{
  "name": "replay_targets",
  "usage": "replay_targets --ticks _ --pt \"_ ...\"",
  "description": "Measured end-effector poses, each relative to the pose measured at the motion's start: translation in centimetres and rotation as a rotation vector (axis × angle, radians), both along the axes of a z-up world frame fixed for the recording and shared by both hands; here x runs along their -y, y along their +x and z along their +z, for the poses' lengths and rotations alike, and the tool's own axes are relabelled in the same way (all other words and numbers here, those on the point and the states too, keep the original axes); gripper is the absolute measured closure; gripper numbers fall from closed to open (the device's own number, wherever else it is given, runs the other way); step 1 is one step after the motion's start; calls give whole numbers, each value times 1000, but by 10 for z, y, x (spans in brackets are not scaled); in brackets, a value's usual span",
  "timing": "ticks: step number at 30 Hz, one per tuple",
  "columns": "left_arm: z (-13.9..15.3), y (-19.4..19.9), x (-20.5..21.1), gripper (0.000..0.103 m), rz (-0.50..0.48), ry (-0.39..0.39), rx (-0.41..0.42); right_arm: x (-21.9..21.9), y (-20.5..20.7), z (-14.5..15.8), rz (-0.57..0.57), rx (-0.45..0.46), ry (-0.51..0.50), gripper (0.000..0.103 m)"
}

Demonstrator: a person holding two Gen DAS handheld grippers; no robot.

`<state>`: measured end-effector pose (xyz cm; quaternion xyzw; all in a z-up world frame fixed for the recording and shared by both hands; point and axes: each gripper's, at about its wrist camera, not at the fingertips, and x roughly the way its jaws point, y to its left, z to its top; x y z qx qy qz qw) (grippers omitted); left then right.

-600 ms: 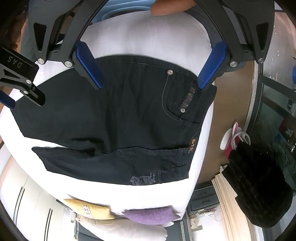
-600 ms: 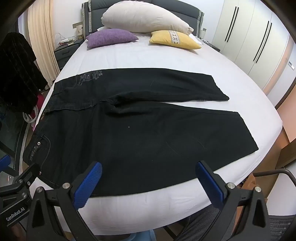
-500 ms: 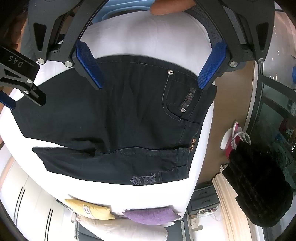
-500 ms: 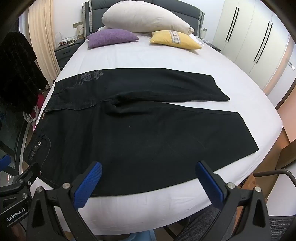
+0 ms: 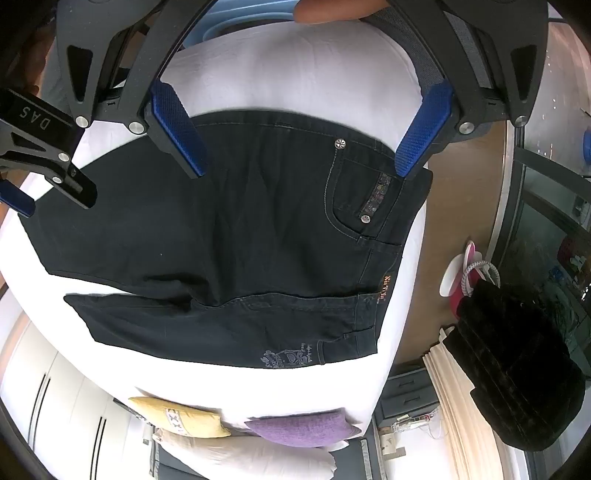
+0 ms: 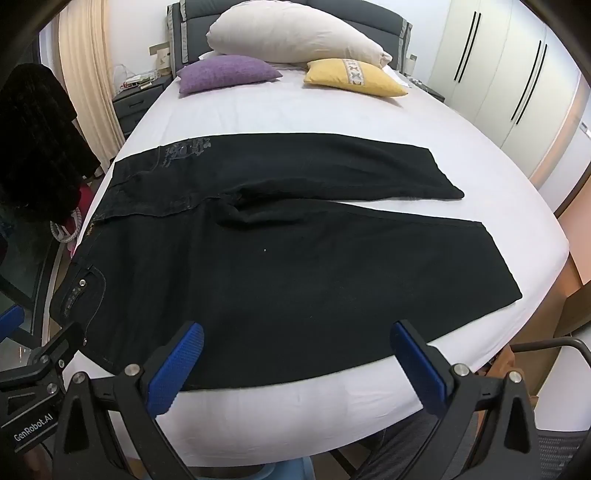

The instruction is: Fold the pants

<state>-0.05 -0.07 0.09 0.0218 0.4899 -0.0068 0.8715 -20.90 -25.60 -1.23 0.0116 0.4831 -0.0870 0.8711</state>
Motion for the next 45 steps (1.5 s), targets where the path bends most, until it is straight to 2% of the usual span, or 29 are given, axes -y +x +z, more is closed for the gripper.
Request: replay_targets --ticks 45 --pt "-1 0 1 0 0 -2 -4 -1 -2 -13 20 -16 9 0"
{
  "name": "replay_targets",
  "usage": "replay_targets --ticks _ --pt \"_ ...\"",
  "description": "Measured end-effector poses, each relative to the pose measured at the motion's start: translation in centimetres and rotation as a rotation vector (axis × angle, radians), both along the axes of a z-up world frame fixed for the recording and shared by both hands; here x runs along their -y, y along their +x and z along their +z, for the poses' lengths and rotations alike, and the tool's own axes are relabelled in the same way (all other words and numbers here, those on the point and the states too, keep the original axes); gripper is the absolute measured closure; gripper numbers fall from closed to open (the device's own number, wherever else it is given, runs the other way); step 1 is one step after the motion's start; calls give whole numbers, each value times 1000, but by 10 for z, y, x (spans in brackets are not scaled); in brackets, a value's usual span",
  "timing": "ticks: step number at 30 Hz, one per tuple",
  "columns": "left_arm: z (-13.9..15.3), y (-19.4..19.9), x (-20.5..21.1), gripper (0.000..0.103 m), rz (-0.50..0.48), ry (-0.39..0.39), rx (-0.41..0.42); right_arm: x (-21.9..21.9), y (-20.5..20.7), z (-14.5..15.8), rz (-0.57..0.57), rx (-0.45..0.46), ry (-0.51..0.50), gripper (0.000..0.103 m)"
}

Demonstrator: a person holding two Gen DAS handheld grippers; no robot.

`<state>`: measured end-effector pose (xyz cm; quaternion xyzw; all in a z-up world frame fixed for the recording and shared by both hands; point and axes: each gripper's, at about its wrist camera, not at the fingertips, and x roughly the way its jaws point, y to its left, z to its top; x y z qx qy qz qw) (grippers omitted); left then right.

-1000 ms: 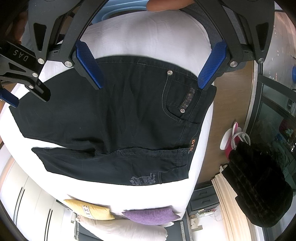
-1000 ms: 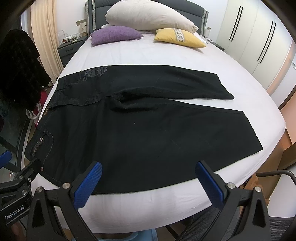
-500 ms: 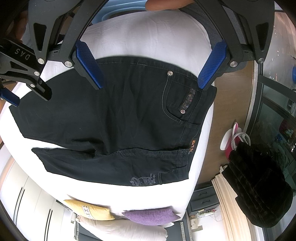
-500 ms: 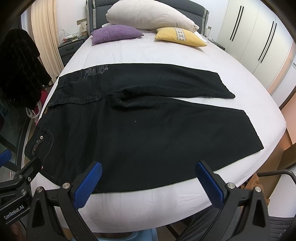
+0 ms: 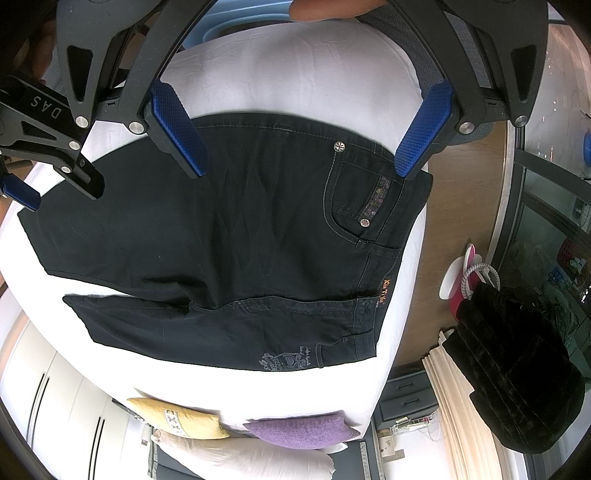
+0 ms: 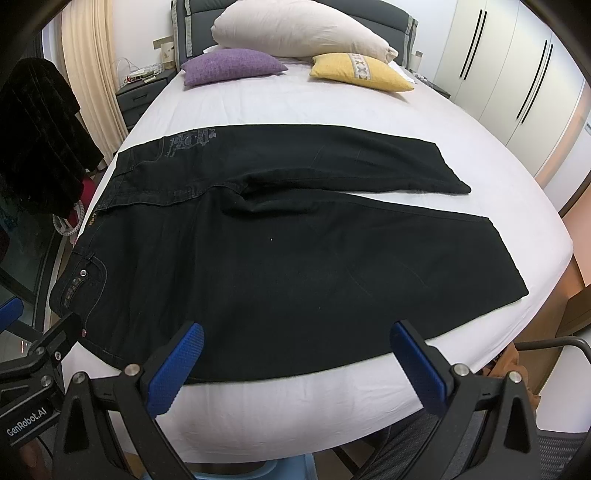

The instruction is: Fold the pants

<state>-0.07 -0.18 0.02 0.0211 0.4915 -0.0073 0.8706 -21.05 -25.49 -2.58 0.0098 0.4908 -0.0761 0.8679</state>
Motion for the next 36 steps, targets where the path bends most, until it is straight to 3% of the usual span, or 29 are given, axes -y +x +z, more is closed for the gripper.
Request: replay_targets --ticks 28,36 --pt "-7 -3 -5 0 1 -3 -10 -4 0 -3 3 -4 6 0" --pt "-14 11 -11 0 1 3 -17 3 10 -4 26 0 37 0"
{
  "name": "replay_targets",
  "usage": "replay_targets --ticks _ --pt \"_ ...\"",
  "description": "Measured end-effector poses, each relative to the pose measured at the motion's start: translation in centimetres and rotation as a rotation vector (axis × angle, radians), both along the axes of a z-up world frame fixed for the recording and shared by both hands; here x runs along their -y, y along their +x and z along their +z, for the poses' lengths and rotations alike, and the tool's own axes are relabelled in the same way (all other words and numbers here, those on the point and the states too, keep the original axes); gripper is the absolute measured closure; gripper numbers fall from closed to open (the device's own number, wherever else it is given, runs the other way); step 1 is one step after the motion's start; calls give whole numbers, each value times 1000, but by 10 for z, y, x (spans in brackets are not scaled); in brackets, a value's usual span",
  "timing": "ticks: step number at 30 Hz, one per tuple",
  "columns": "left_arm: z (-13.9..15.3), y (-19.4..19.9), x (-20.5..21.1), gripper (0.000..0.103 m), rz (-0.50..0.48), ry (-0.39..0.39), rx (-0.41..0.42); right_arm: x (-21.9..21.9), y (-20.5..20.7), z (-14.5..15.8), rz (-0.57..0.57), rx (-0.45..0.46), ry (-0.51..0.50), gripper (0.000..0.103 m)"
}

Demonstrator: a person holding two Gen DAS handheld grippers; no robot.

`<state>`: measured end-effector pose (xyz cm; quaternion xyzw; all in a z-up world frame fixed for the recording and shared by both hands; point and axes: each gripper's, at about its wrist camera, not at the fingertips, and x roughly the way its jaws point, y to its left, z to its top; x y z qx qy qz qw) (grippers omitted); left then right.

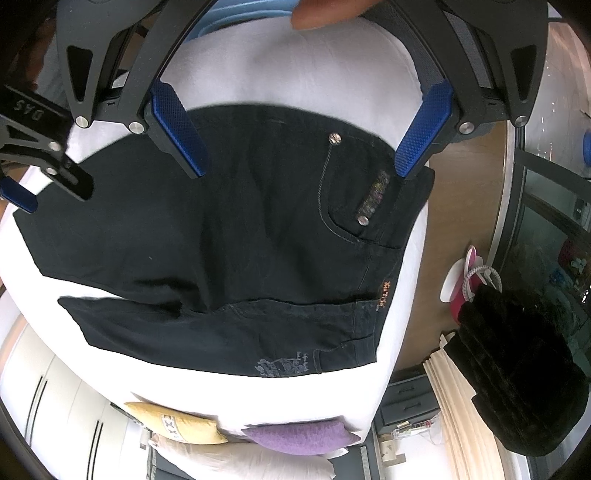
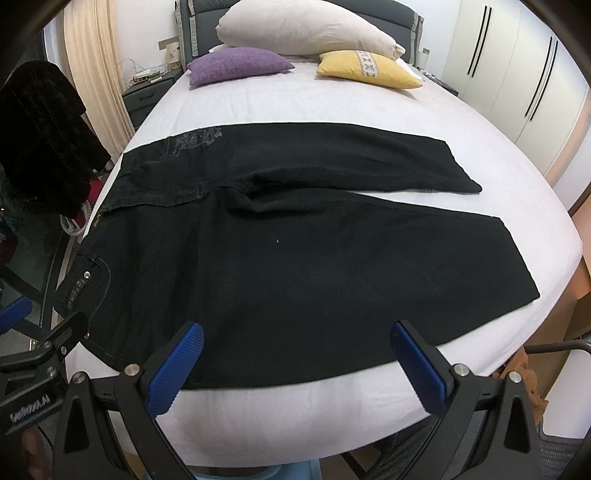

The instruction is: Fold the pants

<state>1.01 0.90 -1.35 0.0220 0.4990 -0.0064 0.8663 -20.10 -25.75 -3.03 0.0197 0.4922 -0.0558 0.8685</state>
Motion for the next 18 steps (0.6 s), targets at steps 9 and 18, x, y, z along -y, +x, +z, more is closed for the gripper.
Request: replay_targets --ticks 9,18 --pt "2 70 -16 0 -214 -107 20 24 41 14 155 59 108 0" --pt "9 232 -39 0 -330 -64 5 50 124 21 431 116 131 9"
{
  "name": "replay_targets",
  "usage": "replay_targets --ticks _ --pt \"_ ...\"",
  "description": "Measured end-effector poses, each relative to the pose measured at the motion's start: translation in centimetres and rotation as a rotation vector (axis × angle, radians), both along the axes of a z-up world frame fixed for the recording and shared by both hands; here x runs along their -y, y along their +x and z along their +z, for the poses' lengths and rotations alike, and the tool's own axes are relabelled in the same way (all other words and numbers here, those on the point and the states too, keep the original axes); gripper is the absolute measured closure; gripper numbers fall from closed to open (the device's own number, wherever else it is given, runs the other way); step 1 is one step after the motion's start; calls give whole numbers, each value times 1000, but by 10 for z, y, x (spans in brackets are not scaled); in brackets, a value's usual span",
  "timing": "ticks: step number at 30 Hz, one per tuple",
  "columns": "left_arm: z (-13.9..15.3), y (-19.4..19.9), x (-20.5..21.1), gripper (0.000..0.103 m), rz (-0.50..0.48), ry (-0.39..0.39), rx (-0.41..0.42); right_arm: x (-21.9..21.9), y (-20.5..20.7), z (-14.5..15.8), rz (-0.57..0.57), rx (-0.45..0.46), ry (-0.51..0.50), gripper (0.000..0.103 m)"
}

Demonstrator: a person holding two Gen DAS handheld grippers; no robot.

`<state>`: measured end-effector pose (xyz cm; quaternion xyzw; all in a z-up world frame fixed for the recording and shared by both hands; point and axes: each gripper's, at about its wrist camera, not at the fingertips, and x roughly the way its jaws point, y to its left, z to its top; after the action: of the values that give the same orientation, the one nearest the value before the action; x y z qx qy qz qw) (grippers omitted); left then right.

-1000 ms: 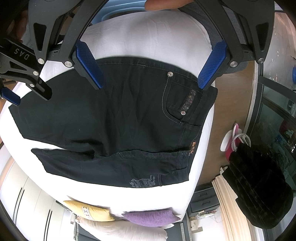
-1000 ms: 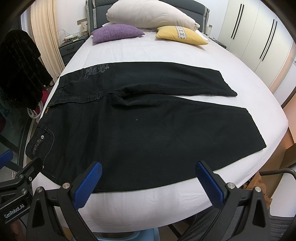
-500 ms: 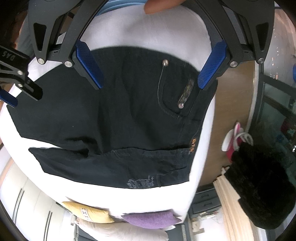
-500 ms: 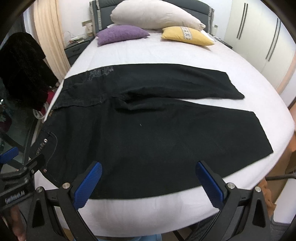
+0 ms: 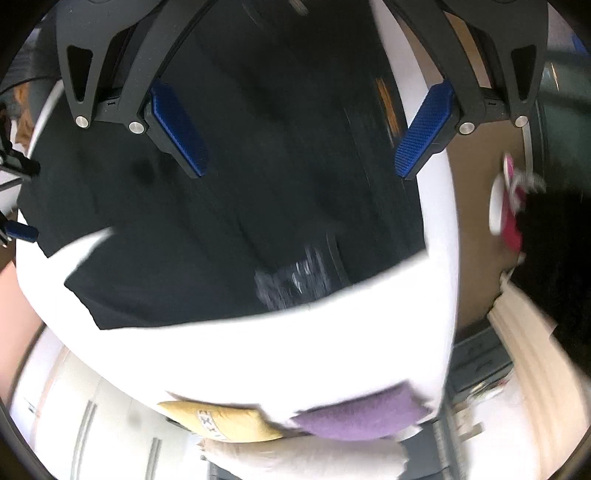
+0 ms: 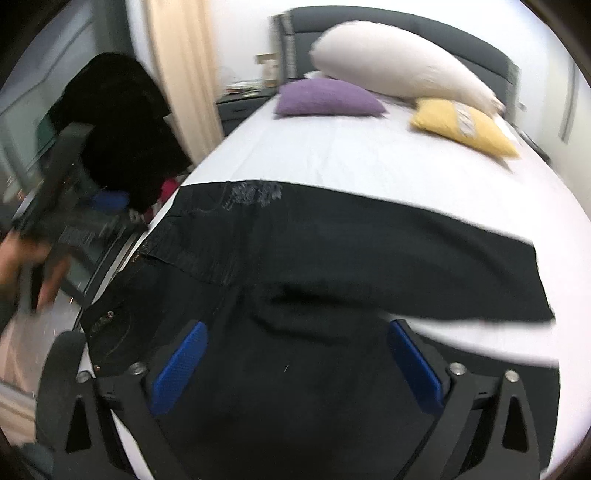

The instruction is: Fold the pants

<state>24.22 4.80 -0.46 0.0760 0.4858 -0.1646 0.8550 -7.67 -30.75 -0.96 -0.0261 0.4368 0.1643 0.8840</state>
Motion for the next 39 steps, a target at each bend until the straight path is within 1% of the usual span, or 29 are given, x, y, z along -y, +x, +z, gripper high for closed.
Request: replay_targets --ticks 1,3,4,6,8,9,11,13,15,16,17,18,19,20,21,22,23,24,26,29,30,32,33,34,36,39 --pt "0 25 -2 0 -50 -28 -8 3 7 -1 21 -5 1 11" --pt "-2 60 -6 0 -135 -64 -35 8 27 -4 78 -13 8 17" --pt "-6 83 -6 0 -174 -40 -45 10 36 -6 107 -9 14 18" --pt "-16 115 -4 0 -217 21 -63 15 50 -11 140 -8 14 20" --pt "-33 147 -3 0 -267 68 -98 20 65 -19 164 -21 26 27" --pt "-39 157 -4 0 -282 73 -120 22 71 -23 174 -28 33 30" --pt "-57 181 -4 1 -319 77 -175 26 83 -31 184 -40 47 32" --pt "-69 195 1 5 -351 83 -209 30 92 -39 196 -48 72 34" --pt "-86 209 3 8 -372 111 -260 32 102 -45 211 -55 101 36" --pt "-96 215 3 11 -380 124 -285 32 108 -48 217 -57 107 36" --pt "-105 221 2 23 -382 134 -313 32 114 -50 222 -57 106 36" --pt "-112 227 0 27 -386 112 -343 32 119 -51 227 -57 105 38" --pt "-113 230 -1 28 -387 94 -345 31 123 -52 235 -54 107 39" --pt "-112 235 -2 36 -389 76 -345 30 129 -52 245 -51 111 41" --pt "-112 238 -3 50 -388 63 -351 29 132 -52 250 -48 112 42" --pt "-111 242 -4 60 -384 47 -360 28 136 -51 257 -44 111 42" --pt "-108 246 -5 77 -378 51 -359 27 141 -50 265 -39 107 43" --pt "-107 248 -6 82 -380 47 -362 25 147 -49 272 -35 100 45" --pt "-100 243 -8 88 -392 53 -343 21 160 -46 284 -29 91 48" --pt "-88 236 -10 90 -384 57 -285 16 178 -41 305 -20 90 50" --pt "-79 222 -13 91 -384 56 -257 15 184 -39 313 -17 89 50" --pt "-63 212 -16 91 -380 47 -192 10 199 -36 336 -17 79 51" --pt "-57 208 -19 91 -382 47 -170 5 208 -36 355 -22 64 52" --pt "-48 200 -20 91 -390 63 -125 1 214 -36 374 -26 48 52" --pt "-35 183 -22 91 -402 85 -66 -9 229 -38 425 -37 -12 52" --pt "-22 165 -20 91 -425 112 4 -19 248 -45 474 -55 -87 52"
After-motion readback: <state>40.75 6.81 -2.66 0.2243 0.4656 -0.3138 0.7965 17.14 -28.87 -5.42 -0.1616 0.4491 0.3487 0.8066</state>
